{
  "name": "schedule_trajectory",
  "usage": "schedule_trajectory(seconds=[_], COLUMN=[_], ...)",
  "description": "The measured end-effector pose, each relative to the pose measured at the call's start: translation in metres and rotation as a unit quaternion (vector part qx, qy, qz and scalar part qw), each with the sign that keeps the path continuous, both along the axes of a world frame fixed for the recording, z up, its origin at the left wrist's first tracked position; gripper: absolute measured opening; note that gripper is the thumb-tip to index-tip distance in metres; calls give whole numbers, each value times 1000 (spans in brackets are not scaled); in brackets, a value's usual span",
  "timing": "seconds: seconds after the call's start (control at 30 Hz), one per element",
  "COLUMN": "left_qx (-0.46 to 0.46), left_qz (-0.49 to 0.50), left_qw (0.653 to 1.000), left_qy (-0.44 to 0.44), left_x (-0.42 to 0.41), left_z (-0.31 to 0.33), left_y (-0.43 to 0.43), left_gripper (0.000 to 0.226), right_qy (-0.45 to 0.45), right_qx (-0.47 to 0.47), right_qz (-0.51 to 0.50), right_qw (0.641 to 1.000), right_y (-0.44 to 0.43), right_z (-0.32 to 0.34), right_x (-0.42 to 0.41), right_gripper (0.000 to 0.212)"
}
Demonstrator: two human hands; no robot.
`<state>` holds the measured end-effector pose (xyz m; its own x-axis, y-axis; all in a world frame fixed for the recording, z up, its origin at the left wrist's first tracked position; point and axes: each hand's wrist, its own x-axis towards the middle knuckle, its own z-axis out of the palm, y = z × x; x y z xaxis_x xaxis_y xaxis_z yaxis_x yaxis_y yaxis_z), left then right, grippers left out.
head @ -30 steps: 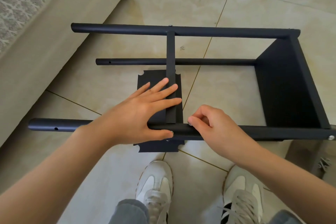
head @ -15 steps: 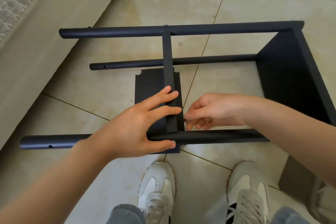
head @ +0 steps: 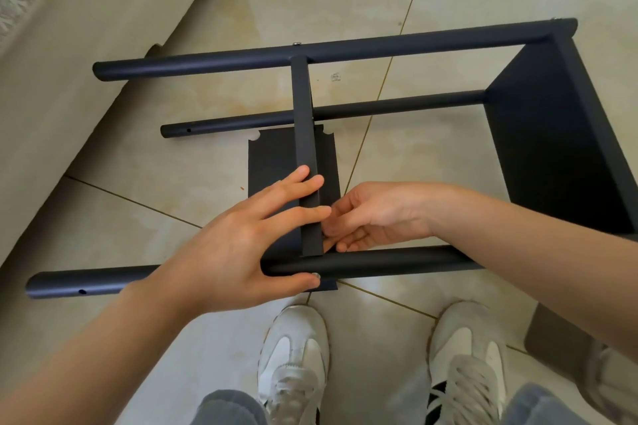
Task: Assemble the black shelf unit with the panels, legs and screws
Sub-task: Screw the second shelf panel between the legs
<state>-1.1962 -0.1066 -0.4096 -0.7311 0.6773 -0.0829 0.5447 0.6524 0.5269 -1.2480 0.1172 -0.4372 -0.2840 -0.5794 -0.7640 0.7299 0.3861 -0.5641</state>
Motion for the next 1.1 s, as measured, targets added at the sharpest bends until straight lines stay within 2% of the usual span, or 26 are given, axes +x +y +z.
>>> schedule_trajectory(seconds=[0.57, 0.83, 1.1], left_qx=[-13, -12, -19], left_qz=[-4, -3, -8], left_qw=[1000, 1000, 999], left_qy=[20, 21, 28], left_x=[1, 2, 2], left_z=[-3, -3, -3], left_y=[-2, -3, -4], left_gripper=[70, 70, 71], right_qy=[7, 28, 12], right_qx=[-14, 7, 24], right_qz=[28, 62, 78], right_qw=[999, 998, 997], right_y=[-5, -11, -14], right_z=[-6, -5, -4], right_x=[2, 3, 5], right_gripper=[12, 13, 14])
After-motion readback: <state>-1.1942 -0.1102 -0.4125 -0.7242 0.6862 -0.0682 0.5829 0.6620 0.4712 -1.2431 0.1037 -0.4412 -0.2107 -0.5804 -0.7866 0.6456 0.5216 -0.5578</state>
